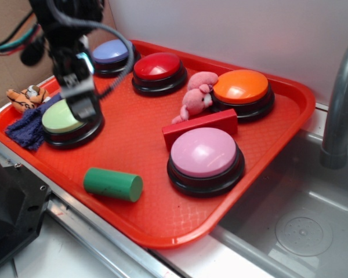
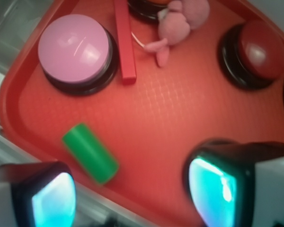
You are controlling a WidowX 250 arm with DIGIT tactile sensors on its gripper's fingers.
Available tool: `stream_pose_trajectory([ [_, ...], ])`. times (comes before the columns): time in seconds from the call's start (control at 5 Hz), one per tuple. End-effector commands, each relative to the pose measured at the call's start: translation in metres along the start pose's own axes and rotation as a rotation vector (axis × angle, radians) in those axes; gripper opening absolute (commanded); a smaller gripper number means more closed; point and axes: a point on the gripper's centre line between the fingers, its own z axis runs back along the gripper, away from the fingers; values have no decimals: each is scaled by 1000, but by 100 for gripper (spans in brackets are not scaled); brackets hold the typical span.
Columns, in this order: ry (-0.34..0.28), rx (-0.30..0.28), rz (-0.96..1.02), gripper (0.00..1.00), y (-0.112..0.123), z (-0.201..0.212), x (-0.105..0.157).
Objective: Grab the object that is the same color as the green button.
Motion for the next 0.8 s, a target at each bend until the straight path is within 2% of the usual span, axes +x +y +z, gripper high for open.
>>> stream_pose_trajectory([
  [0.0,-42,-54,-201,100,-26,-37,8],
  [0.2,-50,-129,-245,100,-39,-57,6],
  [0.4,-15,-154,-271,100,-46,-73,3],
  [0.6,25,-144,-242,100,-43,-84,2],
])
